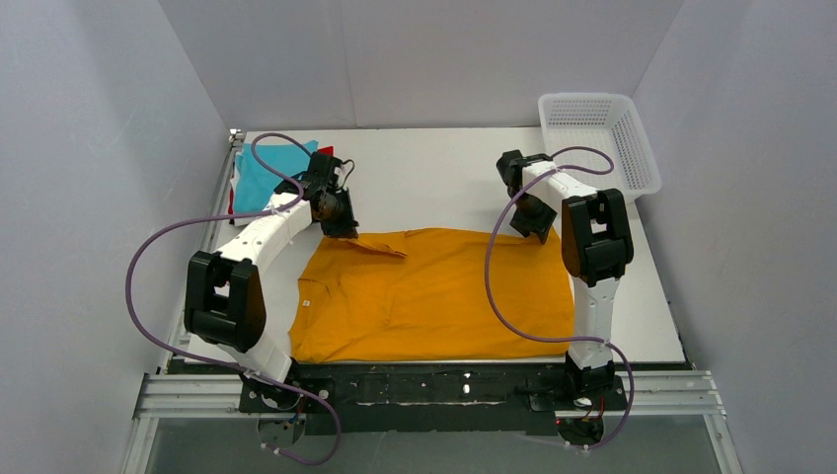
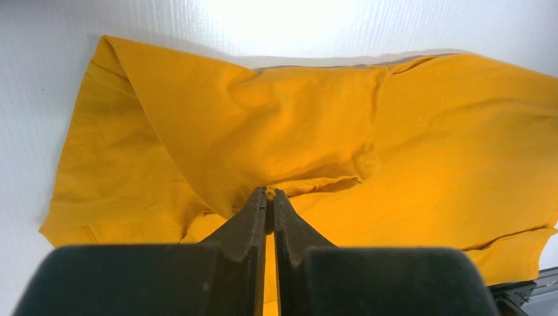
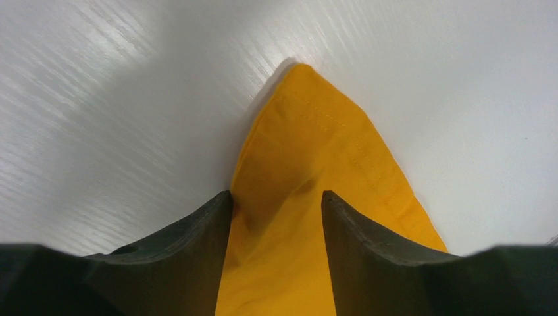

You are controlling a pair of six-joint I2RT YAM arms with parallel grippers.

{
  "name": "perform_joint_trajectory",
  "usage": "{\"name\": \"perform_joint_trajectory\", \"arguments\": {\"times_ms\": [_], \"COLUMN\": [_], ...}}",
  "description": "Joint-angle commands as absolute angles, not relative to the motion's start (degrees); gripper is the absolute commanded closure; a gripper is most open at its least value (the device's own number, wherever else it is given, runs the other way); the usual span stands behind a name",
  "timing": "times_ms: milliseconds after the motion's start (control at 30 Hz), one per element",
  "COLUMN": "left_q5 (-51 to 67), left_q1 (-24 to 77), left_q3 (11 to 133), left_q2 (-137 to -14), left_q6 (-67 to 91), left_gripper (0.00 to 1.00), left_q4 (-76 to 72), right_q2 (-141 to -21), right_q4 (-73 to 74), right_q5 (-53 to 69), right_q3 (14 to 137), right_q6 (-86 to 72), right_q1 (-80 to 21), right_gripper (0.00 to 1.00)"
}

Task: Fold and stack the t-shirts
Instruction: Grab the side of the flattened tshirt furthest away from the robot with both arms

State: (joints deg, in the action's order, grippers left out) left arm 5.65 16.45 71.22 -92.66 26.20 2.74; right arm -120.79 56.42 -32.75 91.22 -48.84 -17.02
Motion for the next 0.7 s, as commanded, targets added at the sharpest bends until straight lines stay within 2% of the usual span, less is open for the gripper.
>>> {"name": "perform_joint_trajectory", "arguments": {"times_ms": [0,400,500,600,667], "left_q5": [6.86,6.28,6.23,6.17,6.07], "left_q1": [16.47,16.46,16.48,16.49,16.52], "left_q3": [69.68,69.4,69.8,70.12,70.11], "left_q2": [-88.71,-86.32,-86.53,-86.61,-86.33], "left_q6": [27.06,27.73,27.6,27.6,27.6], "left_gripper": [1.0,1.0,1.0,1.0,1.0], "left_q4": [7.55,9.82,10.38,10.9,11.13], "right_q2": [-119.97,-123.75,-124.1,-124.19,-124.27], "right_q4": [56.47,57.97,57.78,57.62,57.27], "right_q5": [-34.71,-34.73,-34.37,-34.7,-34.63], "right_q3": [90.07,96.98,96.76,96.64,97.08], "right_q6": [-50.1,-45.86,-45.43,-45.33,-44.72], "right_q1": [-16.24,-14.28,-13.81,-13.5,-13.37], "right_gripper": [0.49,0.5,0.6,0.66,0.74]}}
